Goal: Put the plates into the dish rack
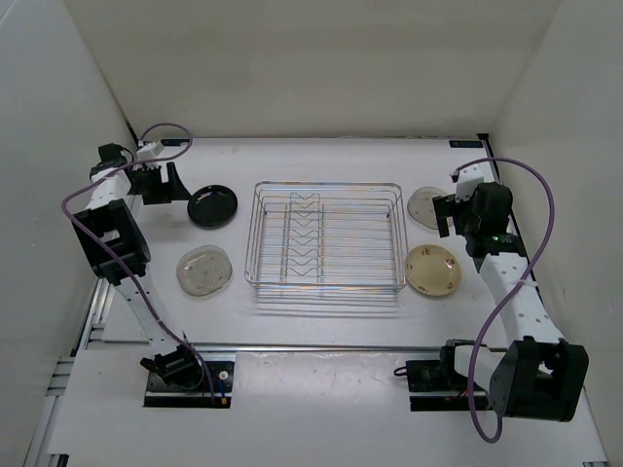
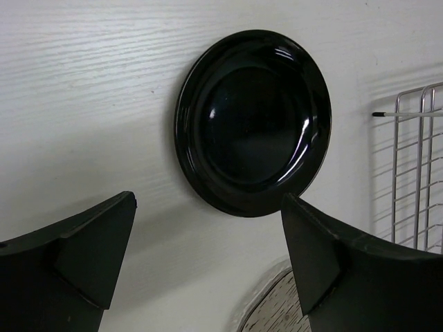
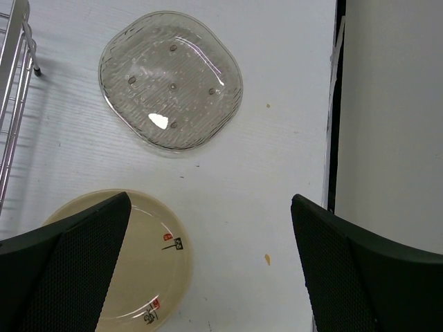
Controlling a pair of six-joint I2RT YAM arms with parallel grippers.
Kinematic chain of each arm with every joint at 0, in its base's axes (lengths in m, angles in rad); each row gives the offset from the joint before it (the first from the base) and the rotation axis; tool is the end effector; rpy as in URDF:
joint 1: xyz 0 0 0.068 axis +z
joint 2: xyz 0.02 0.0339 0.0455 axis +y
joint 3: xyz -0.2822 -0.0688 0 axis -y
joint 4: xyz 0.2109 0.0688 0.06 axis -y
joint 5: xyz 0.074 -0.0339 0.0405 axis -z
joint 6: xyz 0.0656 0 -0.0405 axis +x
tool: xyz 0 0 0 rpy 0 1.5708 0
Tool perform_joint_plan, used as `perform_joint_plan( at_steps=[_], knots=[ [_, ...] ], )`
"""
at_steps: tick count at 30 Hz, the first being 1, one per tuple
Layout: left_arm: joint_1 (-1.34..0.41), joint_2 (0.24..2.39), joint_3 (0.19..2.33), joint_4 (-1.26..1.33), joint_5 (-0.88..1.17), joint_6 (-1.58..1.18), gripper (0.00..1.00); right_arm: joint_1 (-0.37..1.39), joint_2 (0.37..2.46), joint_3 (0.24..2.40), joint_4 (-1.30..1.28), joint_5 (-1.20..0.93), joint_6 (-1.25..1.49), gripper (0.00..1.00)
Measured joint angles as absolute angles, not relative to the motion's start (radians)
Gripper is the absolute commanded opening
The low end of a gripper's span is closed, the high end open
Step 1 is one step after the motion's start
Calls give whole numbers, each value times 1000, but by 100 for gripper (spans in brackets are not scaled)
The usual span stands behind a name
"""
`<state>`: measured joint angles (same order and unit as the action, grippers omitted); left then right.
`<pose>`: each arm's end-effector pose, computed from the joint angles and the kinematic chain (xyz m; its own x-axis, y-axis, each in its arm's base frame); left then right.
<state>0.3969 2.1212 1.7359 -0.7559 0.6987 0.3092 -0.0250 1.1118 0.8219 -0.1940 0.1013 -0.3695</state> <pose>0.4196 0.1301 0.2174 -0.8136 -0.0884 -0.5747 0.2086 0.8783 -0.4303 0.2373 -0.0126 0.2989 -0.4750 -0.3475 -0.8085 -0.0613 0.9296 -0.3636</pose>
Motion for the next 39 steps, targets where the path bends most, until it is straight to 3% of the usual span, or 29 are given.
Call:
perform_joint_plan(
  at_steps=[24,35,39],
  knots=[
    [388,2271,1765,-783,779,299,79,-51,1079,820,-217,54,-355,100],
    [406,2317,1790,-786,836,268,64,-51,1072,820,-219,41,-349,100],
    [414,2329,1800,-790,852,264,63,-51,1067,820,-220,37,-348,100]
  ],
)
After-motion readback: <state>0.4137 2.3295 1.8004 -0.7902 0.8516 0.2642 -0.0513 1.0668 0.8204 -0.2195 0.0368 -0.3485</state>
